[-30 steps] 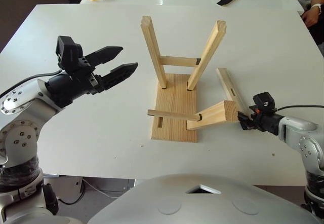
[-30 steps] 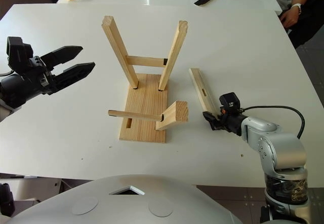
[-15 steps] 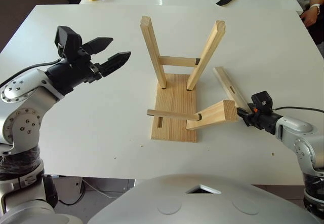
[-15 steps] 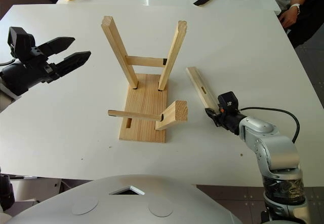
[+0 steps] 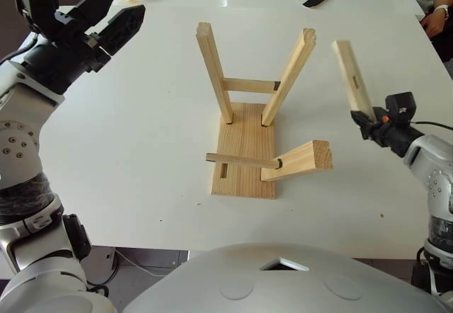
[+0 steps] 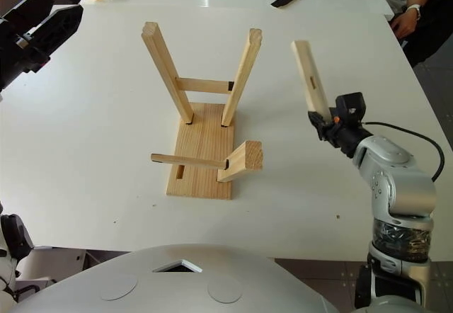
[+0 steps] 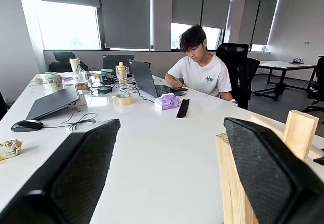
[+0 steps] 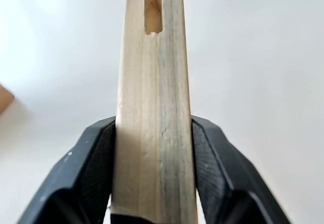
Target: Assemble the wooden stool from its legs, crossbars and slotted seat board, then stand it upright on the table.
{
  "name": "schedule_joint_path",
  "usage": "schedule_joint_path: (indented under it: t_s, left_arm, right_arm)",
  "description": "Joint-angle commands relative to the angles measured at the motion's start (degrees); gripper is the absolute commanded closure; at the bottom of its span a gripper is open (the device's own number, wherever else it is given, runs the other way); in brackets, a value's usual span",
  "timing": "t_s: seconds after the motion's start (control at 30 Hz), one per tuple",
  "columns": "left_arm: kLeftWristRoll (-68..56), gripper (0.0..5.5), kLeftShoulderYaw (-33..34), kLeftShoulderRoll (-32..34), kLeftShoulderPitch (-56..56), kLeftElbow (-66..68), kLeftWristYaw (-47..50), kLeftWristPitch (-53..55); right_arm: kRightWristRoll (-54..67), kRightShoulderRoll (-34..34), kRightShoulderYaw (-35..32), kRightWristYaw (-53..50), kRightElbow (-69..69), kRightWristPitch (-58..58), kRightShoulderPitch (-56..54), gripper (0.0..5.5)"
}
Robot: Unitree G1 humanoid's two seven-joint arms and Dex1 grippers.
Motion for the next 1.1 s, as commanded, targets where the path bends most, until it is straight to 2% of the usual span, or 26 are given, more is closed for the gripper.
schedule_joint_path:
  t_s: [0.03, 0.13, 0.23, 0.37, 0.53, 0.83, 1.1]
  left_arm:
    - [-6.0, 1.69, 0.3, 0.1, -5.3, 1.4, -3.2, 2.5]
    - [-13.6, 1.69, -0.6, -1.2, -8.3, -1.5, -4.0, 5.3]
    - [-19.4, 1.69, -3.2, -4.1, -12.8, -2.3, -2.2, 7.0]
    - [-21.7, 1.69, -7.4, -8.7, -17.5, -1.0, 0.0, 7.3]
    - [-20.9, 1.69, -11.1, -10.3, -15.6, -2.8, -2.6, 7.6]
    - [-25.0, 1.69, -12.7, -10.1, -12.1, -4.7, -8.8, 10.2]
    - [-25.0, 1.69, -14.7, -11.1, -13.7, -5.1, -9.7, 10.1]
  right_arm:
    - [10.8, -0.1, -5.7, 3.9, -1.8, -0.6, -11.7, 3.45]
    - [20.9, -0.7, -5.9, 8.4, -2.9, 2.3, -18.8, 3.45]
    - [26.6, -1.8, -2.3, 14.4, -2.4, 3.0, -22.9, 3.45]
    - [32.2, -3.5, 1.5, 21.3, -4.0, 4.2, -23.6, 3.45]
    - [37.7, -6.8, 4.5, 29.0, -5.5, 5.8, -23.6, 3.45]
    - [41.8, -9.2, 7.8, 33.9, -4.0, 6.7, -25.3, 3.45]
    - [42.0, -11.4, 10.0, 36.4, -2.6, 7.0, -25.4, 3.45]
